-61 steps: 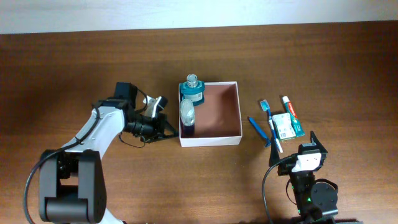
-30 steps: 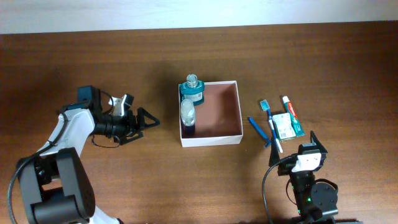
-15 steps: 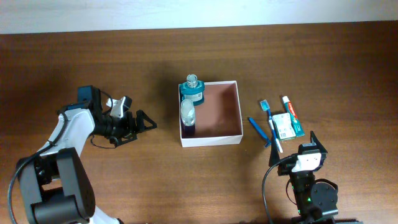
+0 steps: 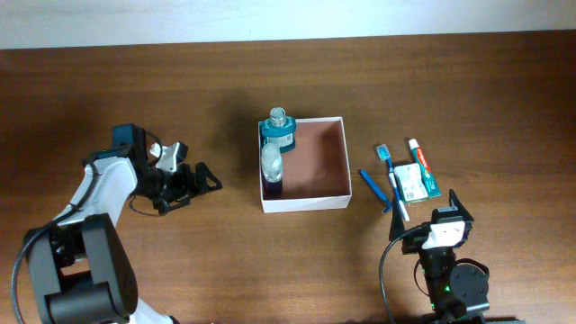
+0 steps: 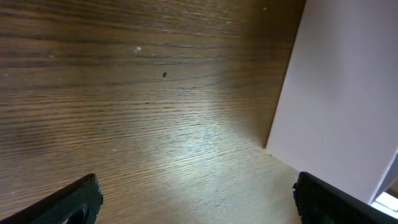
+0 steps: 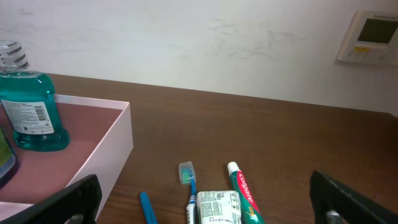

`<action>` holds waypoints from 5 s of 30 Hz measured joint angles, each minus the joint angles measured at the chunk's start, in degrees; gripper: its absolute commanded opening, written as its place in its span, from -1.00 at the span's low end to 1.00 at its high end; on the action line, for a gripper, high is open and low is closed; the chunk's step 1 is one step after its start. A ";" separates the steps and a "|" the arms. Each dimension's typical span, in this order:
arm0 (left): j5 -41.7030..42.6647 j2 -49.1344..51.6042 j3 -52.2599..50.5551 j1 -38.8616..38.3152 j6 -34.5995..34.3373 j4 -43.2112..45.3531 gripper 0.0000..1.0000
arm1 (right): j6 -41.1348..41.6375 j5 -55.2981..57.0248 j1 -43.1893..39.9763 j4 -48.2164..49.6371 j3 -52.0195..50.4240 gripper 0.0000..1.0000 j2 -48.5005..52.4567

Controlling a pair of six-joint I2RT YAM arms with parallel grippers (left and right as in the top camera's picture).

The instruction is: Pack container

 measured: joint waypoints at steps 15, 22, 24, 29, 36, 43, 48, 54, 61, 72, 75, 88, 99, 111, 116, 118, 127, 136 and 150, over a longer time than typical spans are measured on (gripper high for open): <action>-0.94 0.00 0.00 0.00 0.02 0.02 0.99 | 0.02 -2.71 0.00 0.26 0.00 0.97 0.00; -1.14 0.00 0.00 0.00 0.00 0.00 0.99 | 0.04 -8.44 0.02 -6.29 5.14 0.96 0.92; -1.38 0.00 0.00 0.00 0.02 0.02 0.99 | 0.04 -8.98 0.02 -11.89 12.13 0.96 3.56; -1.40 0.00 0.00 0.00 0.02 0.04 0.99 | 1.44 -9.79 0.02 -30.53 33.83 0.97 14.49; -1.57 0.00 0.00 0.00 0.02 0.00 0.99 | 2.95 -10.21 0.02 -54.95 57.90 0.97 35.08; -1.55 0.00 -0.02 0.00 0.02 0.00 0.99 | 3.41 -10.19 0.02 -61.16 67.28 0.97 50.73; -1.55 0.00 -0.02 0.00 0.02 0.00 0.99 | 1.92 -10.19 0.02 -63.60 67.36 0.94 56.50; -1.55 0.00 -0.02 0.00 0.02 0.02 0.99 | -0.66 -10.03 0.02 -64.24 67.38 0.56 63.89; -1.55 0.00 -0.02 0.00 0.02 0.02 0.99 | -1.11 -7.72 0.02 -62.31 67.45 0.55 73.57; -1.55 0.00 -0.02 0.00 0.02 0.00 0.99 | 2.45 -3.23 -3.63 -55.12 67.45 0.55 83.93; -1.55 0.00 -0.02 0.00 0.02 0.02 0.99 | 3.72 -3.43 -6.64 -55.15 67.45 0.54 84.26; -1.55 0.00 -0.02 0.00 0.02 0.02 0.99 | 3.69 -3.63 -8.09 -49.24 67.47 0.34 86.62; -1.55 0.00 -0.02 0.00 0.02 0.02 0.99 | 3.48 -3.65 -8.09 -48.06 67.45 0.30 94.42; -1.55 0.00 -0.02 0.00 0.02 0.02 0.99 | 3.43 -3.39 -8.09 -45.29 67.47 0.33 102.33; -1.55 0.00 -0.02 0.00 0.00 0.02 0.99 | 3.45 -2.34 -8.09 -45.16 67.47 0.32 103.21; -1.55 0.00 -0.02 0.00 0.02 0.02 0.99 | 3.45 -2.12 -8.09 -45.03 67.47 0.32 103.43; -1.55 0.00 -0.02 0.00 0.02 0.00 0.99 | 3.45 -2.03 -8.09 -43.69 67.45 0.32 103.95; -1.55 0.00 -0.02 0.00 0.02 0.00 0.99 | 3.48 -1.84 -8.09 -41.00 65.83 0.09 104.04; -1.55 0.00 -0.02 0.00 0.02 0.02 0.99 | 3.45 -1.62 -8.09 -38.60 62.93 -0.02 104.06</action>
